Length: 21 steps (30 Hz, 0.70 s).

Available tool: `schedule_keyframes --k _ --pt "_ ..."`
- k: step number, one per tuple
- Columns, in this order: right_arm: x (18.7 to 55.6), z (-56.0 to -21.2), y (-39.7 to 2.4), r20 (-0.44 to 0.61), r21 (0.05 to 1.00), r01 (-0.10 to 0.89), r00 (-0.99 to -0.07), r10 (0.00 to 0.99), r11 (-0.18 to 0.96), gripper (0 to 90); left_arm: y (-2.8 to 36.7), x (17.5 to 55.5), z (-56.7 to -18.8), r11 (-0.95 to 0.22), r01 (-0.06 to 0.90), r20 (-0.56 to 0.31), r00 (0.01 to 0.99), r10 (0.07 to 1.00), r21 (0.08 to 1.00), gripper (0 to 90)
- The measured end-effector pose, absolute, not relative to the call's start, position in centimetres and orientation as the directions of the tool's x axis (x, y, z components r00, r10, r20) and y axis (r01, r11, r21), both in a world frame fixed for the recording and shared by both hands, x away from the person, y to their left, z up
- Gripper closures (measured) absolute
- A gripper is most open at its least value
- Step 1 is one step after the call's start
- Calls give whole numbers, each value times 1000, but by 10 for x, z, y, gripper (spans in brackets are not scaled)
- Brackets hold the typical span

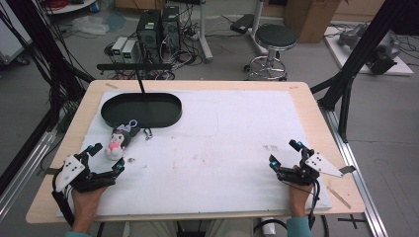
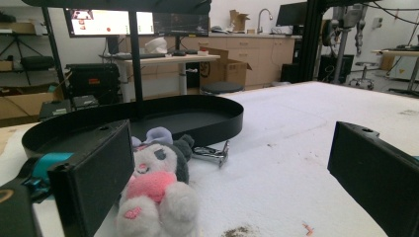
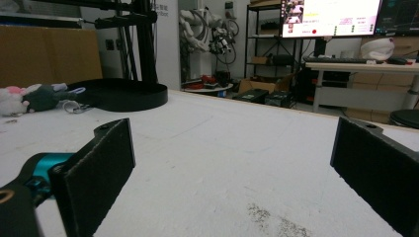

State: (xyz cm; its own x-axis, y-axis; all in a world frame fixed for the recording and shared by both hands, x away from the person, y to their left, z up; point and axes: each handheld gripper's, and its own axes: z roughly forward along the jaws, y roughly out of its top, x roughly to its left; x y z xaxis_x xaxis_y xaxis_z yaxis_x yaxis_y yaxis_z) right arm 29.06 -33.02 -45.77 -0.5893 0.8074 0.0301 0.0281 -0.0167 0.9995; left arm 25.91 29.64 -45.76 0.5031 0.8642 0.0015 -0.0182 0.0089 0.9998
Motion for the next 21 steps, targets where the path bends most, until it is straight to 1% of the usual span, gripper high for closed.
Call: schedule_keyframes --k 21 --pt "291 -458 -330 26 1000 24 -589 808 -15 25 296 260 -457 9 -6 -5 486 874 1000 44"
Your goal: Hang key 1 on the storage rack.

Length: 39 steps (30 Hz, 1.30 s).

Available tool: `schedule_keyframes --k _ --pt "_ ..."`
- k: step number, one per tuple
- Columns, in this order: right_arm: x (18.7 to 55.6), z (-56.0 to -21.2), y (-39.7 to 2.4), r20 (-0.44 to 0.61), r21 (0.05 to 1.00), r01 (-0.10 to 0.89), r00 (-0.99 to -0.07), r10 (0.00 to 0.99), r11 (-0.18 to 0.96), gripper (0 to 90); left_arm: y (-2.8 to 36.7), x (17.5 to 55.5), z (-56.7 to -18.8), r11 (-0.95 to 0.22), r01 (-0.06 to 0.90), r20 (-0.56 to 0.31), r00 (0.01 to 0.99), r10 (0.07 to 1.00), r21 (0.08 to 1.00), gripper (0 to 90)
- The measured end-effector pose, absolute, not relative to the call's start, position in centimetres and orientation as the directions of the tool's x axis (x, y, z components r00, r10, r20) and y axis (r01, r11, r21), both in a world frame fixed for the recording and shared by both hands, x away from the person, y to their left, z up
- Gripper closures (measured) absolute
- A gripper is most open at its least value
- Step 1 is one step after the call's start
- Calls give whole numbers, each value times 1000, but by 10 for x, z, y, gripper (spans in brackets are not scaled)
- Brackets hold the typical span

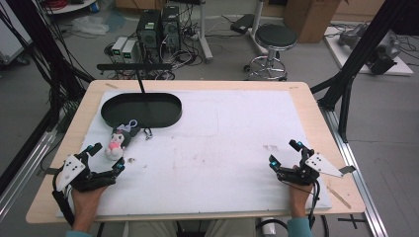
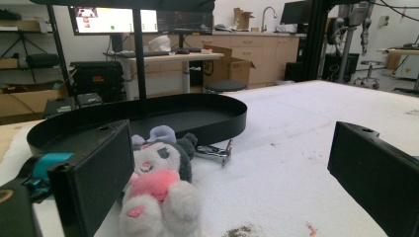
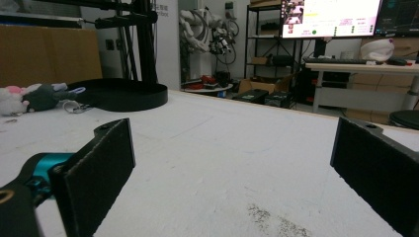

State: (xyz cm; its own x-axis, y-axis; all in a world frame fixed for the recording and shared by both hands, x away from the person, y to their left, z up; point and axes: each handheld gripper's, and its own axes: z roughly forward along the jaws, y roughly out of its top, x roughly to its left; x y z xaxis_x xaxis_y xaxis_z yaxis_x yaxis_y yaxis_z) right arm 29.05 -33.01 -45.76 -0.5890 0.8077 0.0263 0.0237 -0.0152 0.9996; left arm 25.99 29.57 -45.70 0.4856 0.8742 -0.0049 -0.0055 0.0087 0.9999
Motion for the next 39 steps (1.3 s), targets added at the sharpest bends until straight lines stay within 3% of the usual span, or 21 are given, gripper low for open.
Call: schedule_keyframes --k 11,19,31,39 --pt "291 -458 -330 31 999 29 -591 806 -17 25 296 264 -441 -37 36 17 440 898 999 44" --pt "291 -457 -330 30 999 30 -590 807 -15 25 300 281 -406 -105 193 16 417 909 976 44" --pt "291 -458 -330 30 999 29 -591 806 -16 25 298 305 -373 -218 341 69 399 914 914 44" --pt "291 -458 -331 33 999 30 -588 808 -19 25 299 320 -373 -216 443 13 418 908 870 44"
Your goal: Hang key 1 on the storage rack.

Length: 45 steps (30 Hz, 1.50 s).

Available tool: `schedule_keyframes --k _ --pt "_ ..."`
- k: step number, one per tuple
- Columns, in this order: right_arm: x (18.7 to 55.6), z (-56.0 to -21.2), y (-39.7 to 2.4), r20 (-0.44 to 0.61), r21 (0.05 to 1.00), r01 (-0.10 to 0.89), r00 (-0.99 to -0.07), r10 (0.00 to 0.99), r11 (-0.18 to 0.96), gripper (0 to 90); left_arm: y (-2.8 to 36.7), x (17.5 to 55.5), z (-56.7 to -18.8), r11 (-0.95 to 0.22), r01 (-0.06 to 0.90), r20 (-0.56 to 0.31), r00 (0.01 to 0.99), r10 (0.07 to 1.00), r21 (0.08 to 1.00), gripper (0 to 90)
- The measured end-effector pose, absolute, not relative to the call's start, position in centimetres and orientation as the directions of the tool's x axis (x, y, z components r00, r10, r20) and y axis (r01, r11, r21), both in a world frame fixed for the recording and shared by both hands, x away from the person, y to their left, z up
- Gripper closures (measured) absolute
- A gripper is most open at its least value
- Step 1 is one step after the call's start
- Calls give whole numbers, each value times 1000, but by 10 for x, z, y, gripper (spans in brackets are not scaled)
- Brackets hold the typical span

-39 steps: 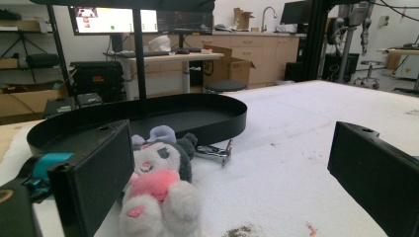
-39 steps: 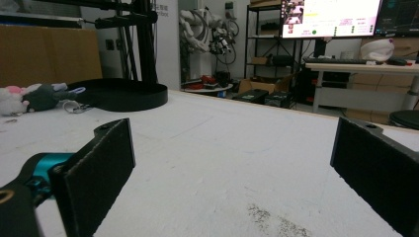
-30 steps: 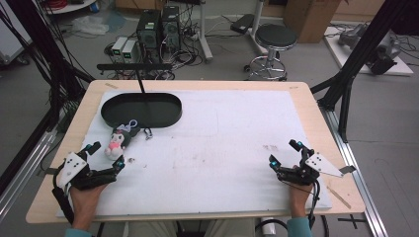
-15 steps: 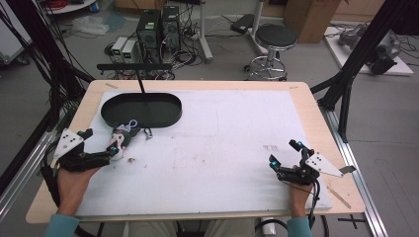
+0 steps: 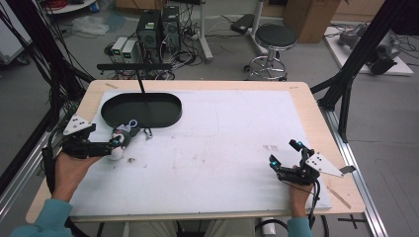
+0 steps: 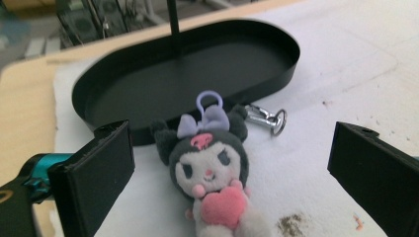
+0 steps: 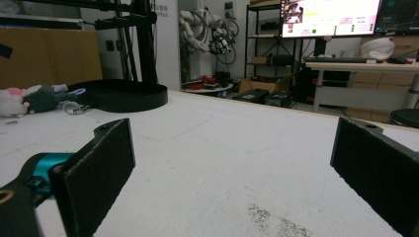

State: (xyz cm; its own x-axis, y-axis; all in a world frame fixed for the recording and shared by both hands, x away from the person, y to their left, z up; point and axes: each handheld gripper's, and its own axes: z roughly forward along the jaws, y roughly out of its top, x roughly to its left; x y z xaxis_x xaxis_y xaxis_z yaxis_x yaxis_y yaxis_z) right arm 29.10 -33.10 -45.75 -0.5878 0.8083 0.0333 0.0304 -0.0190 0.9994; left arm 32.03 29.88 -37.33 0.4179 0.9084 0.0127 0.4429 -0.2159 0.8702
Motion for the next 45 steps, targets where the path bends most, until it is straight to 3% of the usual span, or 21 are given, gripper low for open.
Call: schedule_keyframes --k 9,33,35,45 --pt "291 -458 -331 33 999 30 -588 808 -19 25 300 337 -381 -221 600 -24 372 928 769 44" --pt "291 -458 -332 40 999 29 -590 807 -28 25 284 355 -410 -348 750 54 386 921 562 45" --pt "291 -458 -332 41 999 31 -590 806 -29 25 284 355 -411 -354 749 46 398 916 560 126" --pt "291 -458 -332 48 999 33 -591 805 -36 25 283 359 -416 -351 780 36 390 920 518 223"
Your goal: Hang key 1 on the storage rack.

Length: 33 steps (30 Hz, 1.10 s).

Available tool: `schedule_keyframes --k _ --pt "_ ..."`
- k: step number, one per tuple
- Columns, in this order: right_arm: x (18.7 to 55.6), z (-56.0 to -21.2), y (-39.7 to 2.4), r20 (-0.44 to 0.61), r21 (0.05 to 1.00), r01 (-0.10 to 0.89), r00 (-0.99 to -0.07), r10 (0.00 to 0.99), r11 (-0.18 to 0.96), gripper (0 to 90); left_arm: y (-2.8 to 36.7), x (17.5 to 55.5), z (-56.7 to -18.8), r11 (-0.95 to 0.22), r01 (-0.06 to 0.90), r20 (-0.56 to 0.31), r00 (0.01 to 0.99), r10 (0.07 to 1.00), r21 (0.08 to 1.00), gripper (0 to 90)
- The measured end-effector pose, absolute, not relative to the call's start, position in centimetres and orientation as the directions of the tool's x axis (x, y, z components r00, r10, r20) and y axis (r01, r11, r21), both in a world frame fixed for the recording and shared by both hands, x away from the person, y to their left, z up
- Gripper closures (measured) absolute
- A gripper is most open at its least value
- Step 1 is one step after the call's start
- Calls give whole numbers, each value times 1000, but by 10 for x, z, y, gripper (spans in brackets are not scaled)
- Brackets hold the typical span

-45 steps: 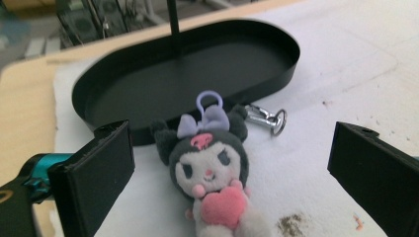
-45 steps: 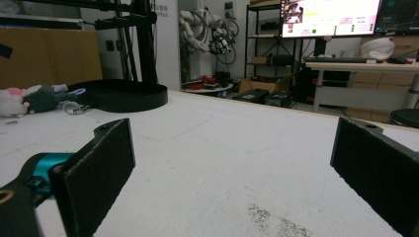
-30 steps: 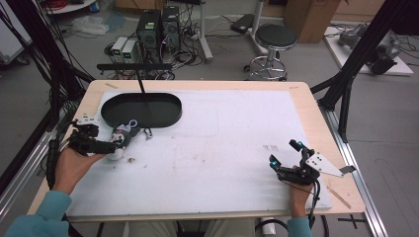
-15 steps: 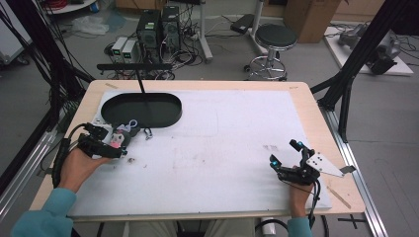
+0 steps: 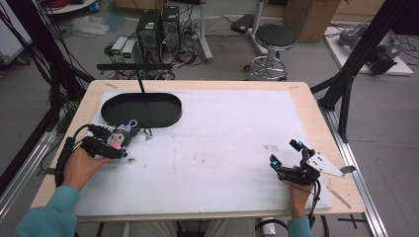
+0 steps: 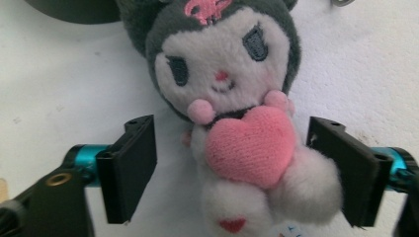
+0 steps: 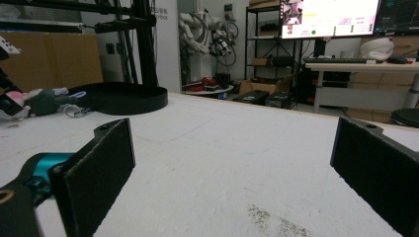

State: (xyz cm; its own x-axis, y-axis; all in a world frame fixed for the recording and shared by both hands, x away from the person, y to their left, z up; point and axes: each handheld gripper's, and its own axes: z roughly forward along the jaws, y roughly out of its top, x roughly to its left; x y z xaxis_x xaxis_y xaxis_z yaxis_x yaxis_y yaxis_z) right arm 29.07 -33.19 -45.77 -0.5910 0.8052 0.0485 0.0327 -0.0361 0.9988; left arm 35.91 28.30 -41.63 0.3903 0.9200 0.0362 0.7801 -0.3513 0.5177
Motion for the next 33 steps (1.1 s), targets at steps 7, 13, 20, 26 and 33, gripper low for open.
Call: schedule_keyframes --k 7,13,20,26,33 --pt "291 -458 -332 47 999 32 -591 805 -35 25 281 360 -417 -348 798 12 394 919 492 358" --pt "290 -458 -332 53 999 35 -589 806 -40 25 279 360 -415 -337 817 0 381 924 468 459" --pt "291 -458 -332 53 999 35 -590 806 -40 25 276 357 -414 -381 794 43 412 910 474 515" --pt "291 -458 -332 40 999 28 -589 807 -29 25 280 352 -411 -339 784 11 391 920 520 520" --pt "291 -458 -332 43 999 30 -590 806 -32 25 286 347 -403 -305 749 4 375 927 589 521"
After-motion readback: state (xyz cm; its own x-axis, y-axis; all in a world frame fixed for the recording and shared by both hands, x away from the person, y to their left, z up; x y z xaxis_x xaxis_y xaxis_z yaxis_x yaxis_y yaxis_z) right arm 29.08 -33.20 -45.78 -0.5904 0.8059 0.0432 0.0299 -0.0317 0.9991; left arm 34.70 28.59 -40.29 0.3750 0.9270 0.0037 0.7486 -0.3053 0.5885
